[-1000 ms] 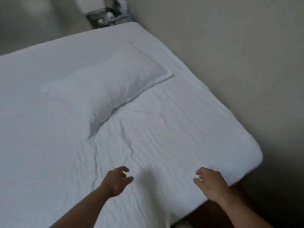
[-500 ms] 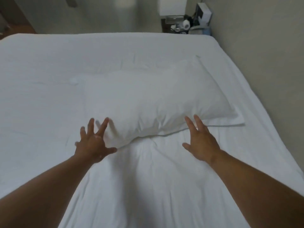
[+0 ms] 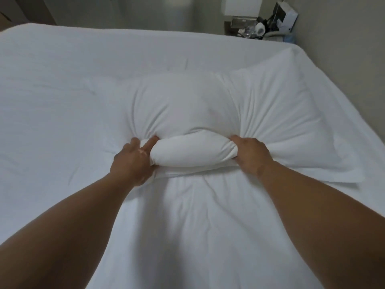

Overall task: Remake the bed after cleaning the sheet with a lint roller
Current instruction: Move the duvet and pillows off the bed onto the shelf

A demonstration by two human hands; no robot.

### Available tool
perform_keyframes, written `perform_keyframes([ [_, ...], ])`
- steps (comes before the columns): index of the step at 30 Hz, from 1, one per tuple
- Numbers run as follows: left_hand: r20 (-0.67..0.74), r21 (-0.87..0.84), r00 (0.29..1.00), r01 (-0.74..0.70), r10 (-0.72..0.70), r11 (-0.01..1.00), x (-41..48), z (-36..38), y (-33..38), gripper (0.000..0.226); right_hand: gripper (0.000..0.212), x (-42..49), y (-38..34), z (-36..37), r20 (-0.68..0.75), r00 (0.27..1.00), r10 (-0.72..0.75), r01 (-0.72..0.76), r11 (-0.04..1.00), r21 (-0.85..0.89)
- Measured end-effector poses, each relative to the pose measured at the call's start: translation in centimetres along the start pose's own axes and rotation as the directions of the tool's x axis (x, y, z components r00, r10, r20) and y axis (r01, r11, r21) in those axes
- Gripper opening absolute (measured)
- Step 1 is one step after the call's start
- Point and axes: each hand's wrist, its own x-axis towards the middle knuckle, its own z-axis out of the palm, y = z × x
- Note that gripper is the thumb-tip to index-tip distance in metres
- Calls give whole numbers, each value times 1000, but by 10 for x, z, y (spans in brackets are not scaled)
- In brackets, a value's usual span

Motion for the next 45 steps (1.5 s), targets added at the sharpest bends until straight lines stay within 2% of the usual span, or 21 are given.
perform_keyframes([
  [1,-5,-23,1000,-4,4,1000,-8,-6,4,67,37,-8,0,-8,-12,1000,1,-1,1000,3],
  [3,-8,-99,1000,9,-10,995,-28,-25,16,61,24,-31,-2,-30,-32,999,33,-31,997,64],
  [6,-94,-255,992,52,-78,966,-69,-57,40,45,21,-66,-8,-85,-153,982,109,-65,961,270],
  [9,-158,-412,978,62,-138,909,-118,-94,57,35,16,-109,-26,-153,-273,954,125,-2,912,410],
  [13,-203,-531,964,37,-169,846,-191,-154,64,24,20,-190,-59,-223,-283,937,204,-31,857,514],
  [15,-197,-540,972,1,-127,842,-228,-181,66,21,34,-241,-70,-253,-278,922,271,-81,835,543],
  [17,-197,-546,979,-61,-57,836,-263,-205,69,29,41,-295,-83,-284,-278,902,329,-128,821,557],
  [20,-201,-548,977,-176,76,818,-304,-238,72,38,33,-372,-105,-324,-300,853,427,-197,795,574],
  [22,-207,-548,965,-253,164,797,-325,-254,78,42,31,-422,-120,-342,-323,806,496,-261,788,557],
  [25,-208,-592,918,-392,337,704,-350,-273,93,41,32,-500,-143,-362,-367,692,621,-394,752,528],
  [29,-223,-614,764,-592,605,522,-387,-291,128,34,30,-608,-183,-383,-398,487,777,-587,629,510],
  [32,-255,-626,590,-705,766,334,-422,-304,165,42,30,-691,-221,-403,-418,304,856,-691,500,522],
  [35,-271,-640,402,-754,874,149,-468,-318,204,52,30,-771,-268,-428,-503,110,857,-793,381,475],
  [38,-302,-676,216,-735,929,-49,-536,-342,248,58,31,-846,-322,-458,-588,-78,805,-872,231,432],
  [41,-347,-717,23,-650,938,-250,-619,-369,282,57,37,-915,-384,-482,-634,-244,734,-909,54,412],
  [43,-385,-727,-92,-583,918,-363,-681,-385,299,56,39,-958,-430,-496,-663,-358,657,-903,-63,425],
  [45,-423,-732,-189,-505,886,-457,-745,-399,308,54,38,-995,-478,-510,-688,-442,576,-883,-141,448],
])
